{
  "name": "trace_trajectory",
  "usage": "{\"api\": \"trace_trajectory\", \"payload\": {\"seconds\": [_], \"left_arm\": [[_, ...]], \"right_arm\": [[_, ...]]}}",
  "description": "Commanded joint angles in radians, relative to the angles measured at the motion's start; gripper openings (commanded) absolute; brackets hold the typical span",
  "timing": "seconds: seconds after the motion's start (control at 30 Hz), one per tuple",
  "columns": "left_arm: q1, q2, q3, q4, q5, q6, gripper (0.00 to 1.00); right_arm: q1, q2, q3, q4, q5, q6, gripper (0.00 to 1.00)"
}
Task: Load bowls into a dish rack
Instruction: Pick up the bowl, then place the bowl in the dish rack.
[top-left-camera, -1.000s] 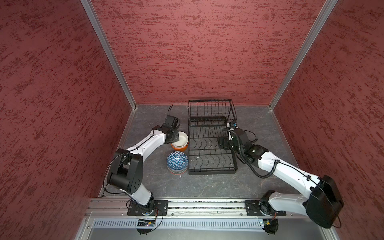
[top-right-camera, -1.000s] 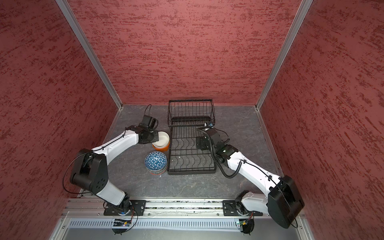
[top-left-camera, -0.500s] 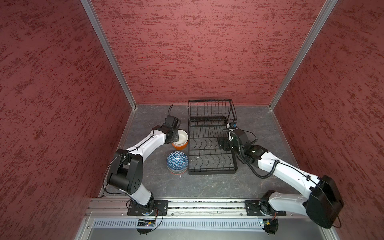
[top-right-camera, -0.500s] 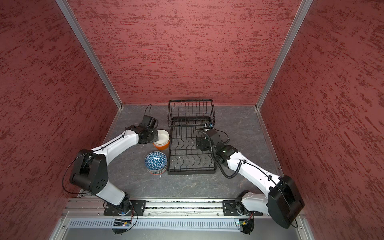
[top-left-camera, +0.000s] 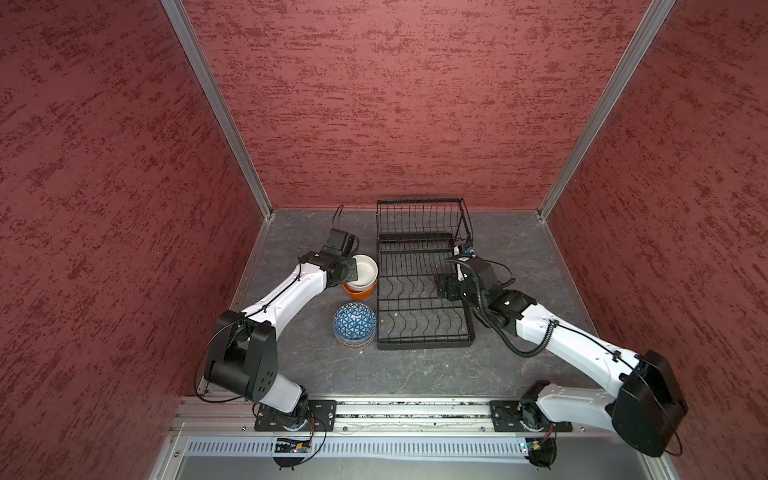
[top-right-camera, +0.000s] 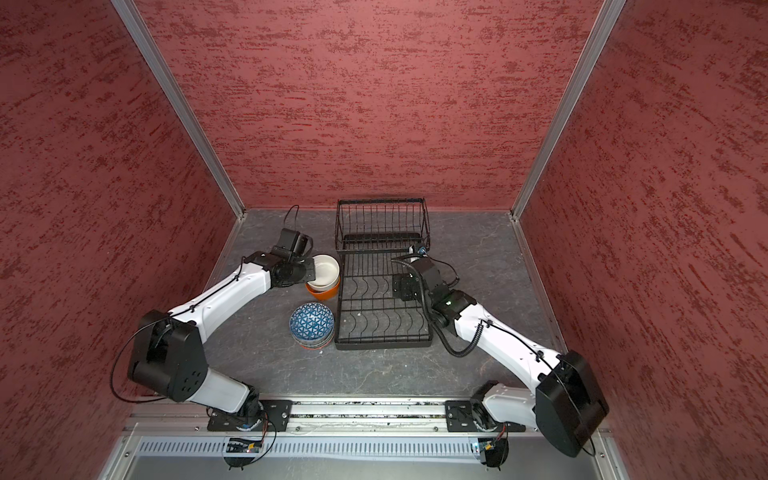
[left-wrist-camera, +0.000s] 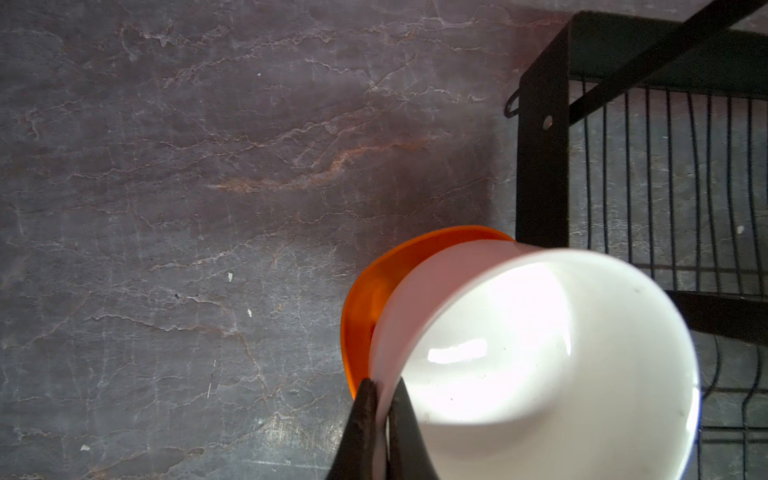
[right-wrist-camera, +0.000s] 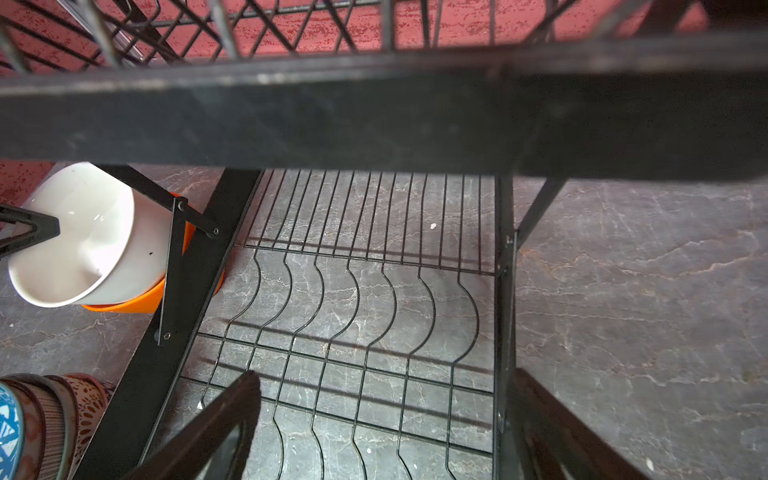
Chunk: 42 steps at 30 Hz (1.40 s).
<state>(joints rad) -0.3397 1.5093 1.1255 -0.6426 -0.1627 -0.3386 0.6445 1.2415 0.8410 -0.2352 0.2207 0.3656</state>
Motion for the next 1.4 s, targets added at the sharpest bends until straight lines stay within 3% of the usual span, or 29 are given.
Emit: {"api": "trace_trajectory", "payload": {"seconds": [0.0,0.3,0.8,1.37], "left_arm": [[-0.007,-0.043,-0.007,0.036,0.027,0.01,0.0],[-0.007,-0.114,-0.026,0.019,0.05,0.009,0.0],[-0.038,-0.271,-0.058,-0.063,0.09,0.008,0.0],[-0.204,-0.395,-0.055,-0.108,0.165,-0.028,0.0]], "right_arm": [[0.006,-0.022,-0.009,0.026,-0.01,-0.007,0.93],[0.006,-0.046,-0.008,0.039,-0.066,-0.012,0.94],[0.006,-0.142,-0.031,0.069,-0.302,-0.017,0.95],[0.006,-0.249,-0.053,0.073,-0.494,0.03,0.99]]}}
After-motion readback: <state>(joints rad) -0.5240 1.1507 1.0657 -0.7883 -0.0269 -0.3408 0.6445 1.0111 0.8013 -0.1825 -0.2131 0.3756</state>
